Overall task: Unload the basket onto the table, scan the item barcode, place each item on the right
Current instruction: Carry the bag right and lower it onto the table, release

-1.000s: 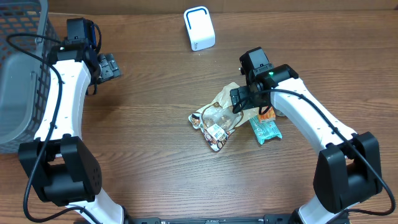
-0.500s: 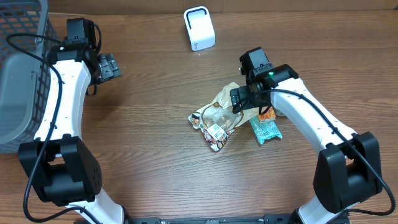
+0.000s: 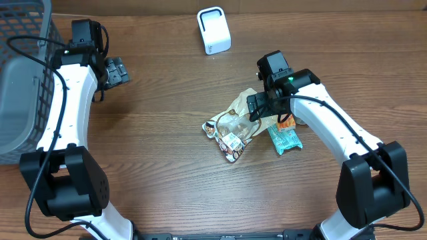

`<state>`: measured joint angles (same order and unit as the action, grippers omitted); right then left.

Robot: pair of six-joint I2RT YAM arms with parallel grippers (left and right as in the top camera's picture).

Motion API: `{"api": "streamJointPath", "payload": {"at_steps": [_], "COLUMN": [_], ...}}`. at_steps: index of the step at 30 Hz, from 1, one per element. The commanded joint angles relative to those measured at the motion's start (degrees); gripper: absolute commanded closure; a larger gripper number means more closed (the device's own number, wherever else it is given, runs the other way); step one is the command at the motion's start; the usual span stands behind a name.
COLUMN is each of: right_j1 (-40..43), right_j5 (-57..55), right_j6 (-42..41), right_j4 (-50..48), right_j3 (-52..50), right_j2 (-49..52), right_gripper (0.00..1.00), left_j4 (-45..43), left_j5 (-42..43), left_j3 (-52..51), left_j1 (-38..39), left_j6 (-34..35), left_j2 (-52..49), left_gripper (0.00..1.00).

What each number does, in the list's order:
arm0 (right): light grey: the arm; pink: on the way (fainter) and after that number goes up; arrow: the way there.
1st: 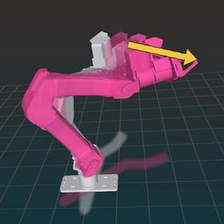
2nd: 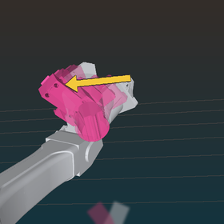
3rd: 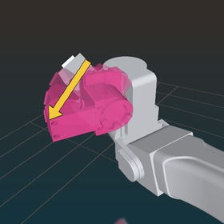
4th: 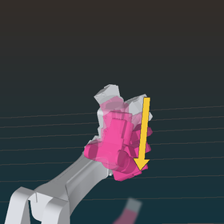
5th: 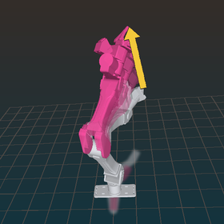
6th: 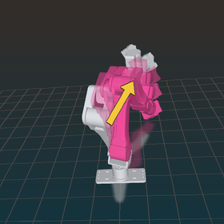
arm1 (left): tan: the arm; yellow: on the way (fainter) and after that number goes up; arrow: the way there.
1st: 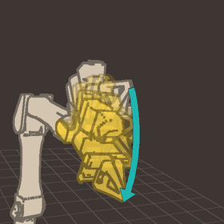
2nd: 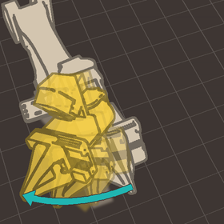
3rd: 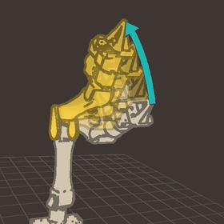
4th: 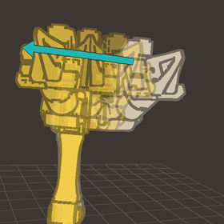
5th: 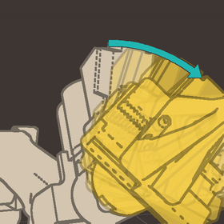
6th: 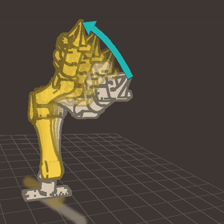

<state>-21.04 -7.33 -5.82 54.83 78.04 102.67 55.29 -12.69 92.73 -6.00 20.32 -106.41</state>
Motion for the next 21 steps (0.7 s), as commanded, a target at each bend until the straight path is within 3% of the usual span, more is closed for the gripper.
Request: {"api": "streamJointPath", "payload": {"at_steps": [1, 16, 21], "right_j1": [0.22, 0.22, -0.02], "right_j5": [-0.13, -0.13, -0.13], "right_j6": [-0.39, -0.37, -0.39], "right_j4": [-0.35, -0.35, -0.33], "right_j3": [-0.2, -0.35, -0.37], "right_j2": [-0.2, -0.11, -4.37], "right_gripper": [0.0, 0.0, 0.0], "left_j4": [-0.04, -0.07, -0.07], "left_j5": [-0.79, -0.79, -0.79], "left_j3": [1.07, 1.07, 1.07], "left_j1": [0.39, 0.39, 0.39], "left_j6": [-1.51, -1.51, -1.51], "left_j2": [0.35, 0.35, 0.35], "left_gripper": [0.0, 0.0, 0.0]}}
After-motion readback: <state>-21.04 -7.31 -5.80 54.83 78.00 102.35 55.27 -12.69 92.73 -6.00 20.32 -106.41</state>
